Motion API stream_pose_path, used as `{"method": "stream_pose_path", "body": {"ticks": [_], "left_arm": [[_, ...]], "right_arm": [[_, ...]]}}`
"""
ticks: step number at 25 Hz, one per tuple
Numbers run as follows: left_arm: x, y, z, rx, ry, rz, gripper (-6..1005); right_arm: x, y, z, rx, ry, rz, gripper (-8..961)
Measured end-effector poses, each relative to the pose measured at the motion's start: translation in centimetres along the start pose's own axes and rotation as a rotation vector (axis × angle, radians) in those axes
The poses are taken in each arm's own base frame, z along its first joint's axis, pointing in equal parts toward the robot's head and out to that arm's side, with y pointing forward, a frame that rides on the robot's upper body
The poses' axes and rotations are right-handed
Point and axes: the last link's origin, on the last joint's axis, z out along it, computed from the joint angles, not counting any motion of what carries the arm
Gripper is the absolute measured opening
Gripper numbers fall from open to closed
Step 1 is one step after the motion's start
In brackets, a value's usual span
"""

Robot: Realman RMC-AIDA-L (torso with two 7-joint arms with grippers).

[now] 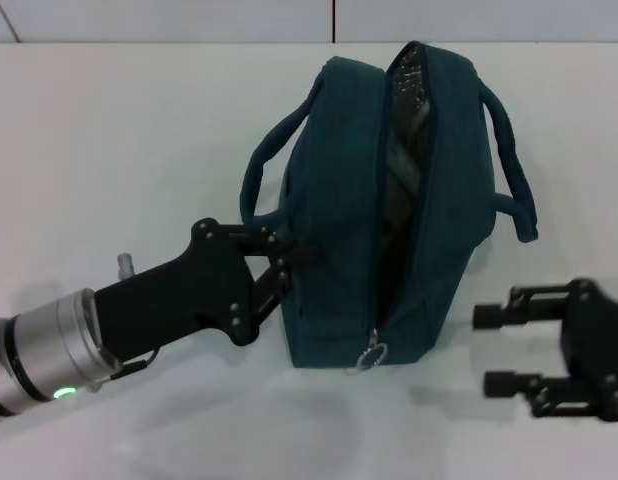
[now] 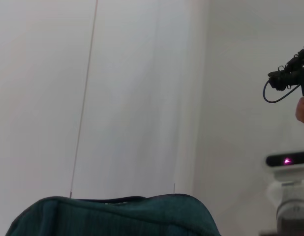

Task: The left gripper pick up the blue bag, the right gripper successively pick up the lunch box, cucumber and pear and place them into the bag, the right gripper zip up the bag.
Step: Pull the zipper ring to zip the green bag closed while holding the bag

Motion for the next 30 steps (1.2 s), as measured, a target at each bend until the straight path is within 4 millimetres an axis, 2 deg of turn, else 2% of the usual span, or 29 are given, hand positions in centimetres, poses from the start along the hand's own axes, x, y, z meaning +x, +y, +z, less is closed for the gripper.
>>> {"method": "stream_pose_path", "body": {"ticks": [1,3,6,10,16,22,30], "left_arm": [[0.0,0.0,0.0,0.000,0.000,0.000,54],[-0.1,0.2,0.2,-0.015,-0.005,0.008,54],[-0.2,0.5,0.4,-0.032,-0.008,0.016,54],[-0.2,0.6,0.6,-0.041,-0.004,0.014,54],[-0.3,1.0,0.9,-0.069,-0.003,0.009,54],[-0.1,0.9,1.2,-0.077,0.001,0.012,54],[0.0,0.7,1.4,-0.081,0.001,0.017,54]], "right_arm": [[0.0,0.0,0.0,0.000,0.000,0.000,575],[1.4,-0.6,1.8,0.005,0.093,0.054,574],[2.5,-1.0,3.4,0.012,0.157,0.070,572],[3.1,-1.9,4.4,0.043,0.207,0.083,574],[3.4,-3.3,5.2,0.101,0.238,0.090,557],[3.2,-3.7,6.7,0.047,0.279,0.085,539],[2.7,-4.1,7.6,0.043,0.271,0.065,516]]}}
